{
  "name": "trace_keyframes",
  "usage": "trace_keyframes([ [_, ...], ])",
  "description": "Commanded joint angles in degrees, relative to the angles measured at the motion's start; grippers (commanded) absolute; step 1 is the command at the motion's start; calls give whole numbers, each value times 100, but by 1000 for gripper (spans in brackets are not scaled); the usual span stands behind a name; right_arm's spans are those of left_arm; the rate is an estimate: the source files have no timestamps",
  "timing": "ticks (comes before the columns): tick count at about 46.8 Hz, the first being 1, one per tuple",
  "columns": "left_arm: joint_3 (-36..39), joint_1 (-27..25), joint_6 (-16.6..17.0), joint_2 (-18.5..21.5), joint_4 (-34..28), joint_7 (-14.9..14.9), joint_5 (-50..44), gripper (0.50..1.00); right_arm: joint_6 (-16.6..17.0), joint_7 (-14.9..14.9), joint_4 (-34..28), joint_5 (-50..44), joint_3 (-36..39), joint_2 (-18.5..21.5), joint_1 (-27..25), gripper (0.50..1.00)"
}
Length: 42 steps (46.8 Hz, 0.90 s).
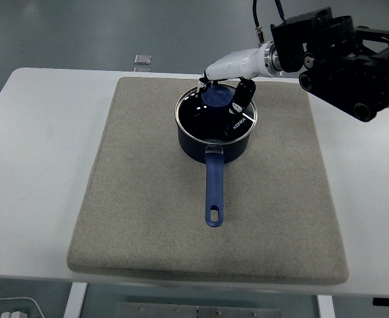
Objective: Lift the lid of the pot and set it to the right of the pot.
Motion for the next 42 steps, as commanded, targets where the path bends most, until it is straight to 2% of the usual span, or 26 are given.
trace_keyframes([
  [1,0,-2,9,0,0,0,-3,1000,8,0,1,18,5,9,-1,733],
  [16,0,-2,0,0,0,0,6,1000,8,0,1,18,5,9,-1,721],
  [19,0,7,0,0,0,0,-3,1000,8,0,1,18,5,9,-1,693],
  [29,0,-2,0,0,0,0,6,1000,8,0,1,18,5,9,-1,660],
  [42,0,-2,0,0,0,0,6,1000,8,0,1,70,31,9,-1,650],
])
